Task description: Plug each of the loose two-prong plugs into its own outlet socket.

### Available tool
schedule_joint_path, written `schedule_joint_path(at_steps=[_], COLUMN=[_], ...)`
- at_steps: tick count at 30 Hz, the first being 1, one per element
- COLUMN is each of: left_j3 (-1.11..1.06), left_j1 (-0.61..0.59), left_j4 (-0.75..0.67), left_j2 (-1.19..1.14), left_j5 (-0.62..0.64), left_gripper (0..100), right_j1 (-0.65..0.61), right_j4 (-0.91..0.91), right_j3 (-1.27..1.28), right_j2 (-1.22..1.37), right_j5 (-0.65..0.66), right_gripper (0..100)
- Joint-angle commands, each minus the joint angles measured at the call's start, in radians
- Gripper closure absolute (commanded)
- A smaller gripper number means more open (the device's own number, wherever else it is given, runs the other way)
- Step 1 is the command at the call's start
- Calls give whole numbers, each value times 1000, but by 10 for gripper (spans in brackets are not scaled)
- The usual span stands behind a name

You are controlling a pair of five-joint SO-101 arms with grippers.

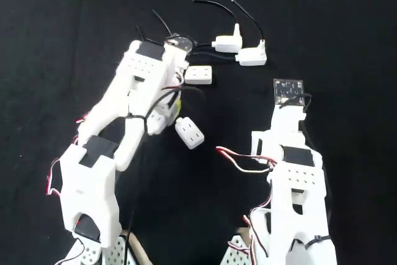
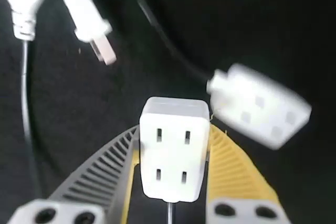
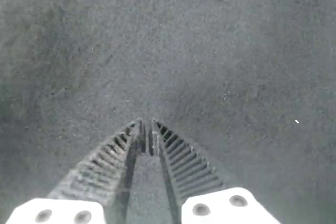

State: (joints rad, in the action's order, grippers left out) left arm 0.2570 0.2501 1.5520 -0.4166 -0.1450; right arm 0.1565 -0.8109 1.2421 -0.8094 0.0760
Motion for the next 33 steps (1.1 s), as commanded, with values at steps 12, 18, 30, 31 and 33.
schedule_joint_path(at_steps=[12,18,30,31,33], left_j3=[-136,-657,-1133,-1139,-1165], left_j1=[-275,-246,-217,-217,-209], left_j4=[133,-196,-427,-425,-425], left_j2=[101,505,864,864,875], left_j5=[-594,-661,-743,-729,-724], left_gripper=[970,970,898,858,765], right_j1=[-11,-11,-106,-123,-149], right_j4=[18,18,-158,-175,-201], right_j3=[2,2,-101,-114,-140], right_j2=[-28,-28,-35,-35,-35], right_j5=[0,0,77,77,77], right_gripper=[985,985,984,984,984])
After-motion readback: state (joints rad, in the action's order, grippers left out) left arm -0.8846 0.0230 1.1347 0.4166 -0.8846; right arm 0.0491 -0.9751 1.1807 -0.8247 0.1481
